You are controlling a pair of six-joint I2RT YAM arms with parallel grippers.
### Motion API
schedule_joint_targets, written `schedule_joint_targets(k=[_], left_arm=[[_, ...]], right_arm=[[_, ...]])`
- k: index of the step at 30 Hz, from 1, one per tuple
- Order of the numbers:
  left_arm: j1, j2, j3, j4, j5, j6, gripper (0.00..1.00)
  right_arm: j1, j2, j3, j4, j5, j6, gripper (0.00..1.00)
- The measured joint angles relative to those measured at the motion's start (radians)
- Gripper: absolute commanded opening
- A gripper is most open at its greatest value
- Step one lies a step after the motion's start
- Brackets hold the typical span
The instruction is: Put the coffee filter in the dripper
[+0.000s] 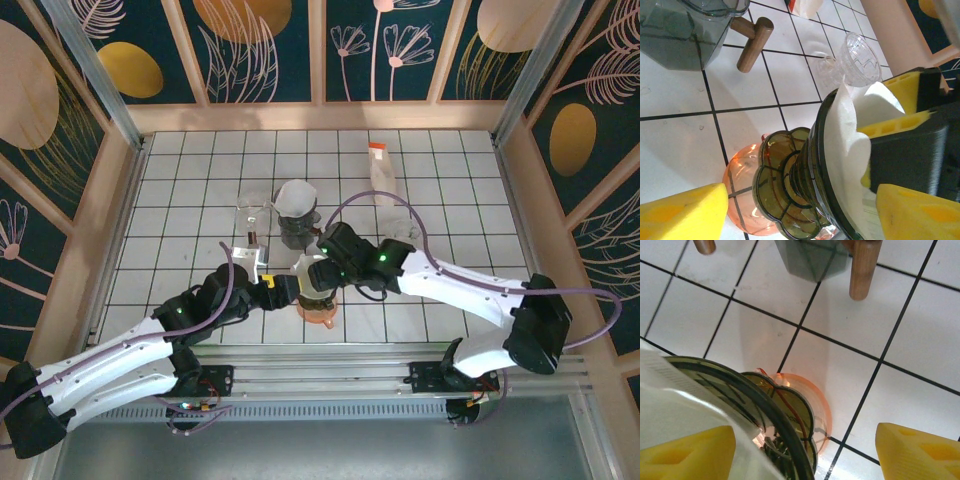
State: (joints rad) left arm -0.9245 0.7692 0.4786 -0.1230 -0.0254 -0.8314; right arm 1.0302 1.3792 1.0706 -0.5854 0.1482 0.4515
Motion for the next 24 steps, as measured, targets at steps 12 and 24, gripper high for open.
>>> schedule_joint_targets(k=[12,24], left_arm=[[0.000,0.001,0.000,0.000,-0.001,-0.001,0.77],[0.000,0.001,0.000,0.000,-0.001,-0.004,0.72]], right_arm=[[0.001,-0.142,-0.006,-0.032,0.043,0.052,0.72],[0.017,-0.196,-0.075,-0.077,0.045,0.105,0.66]])
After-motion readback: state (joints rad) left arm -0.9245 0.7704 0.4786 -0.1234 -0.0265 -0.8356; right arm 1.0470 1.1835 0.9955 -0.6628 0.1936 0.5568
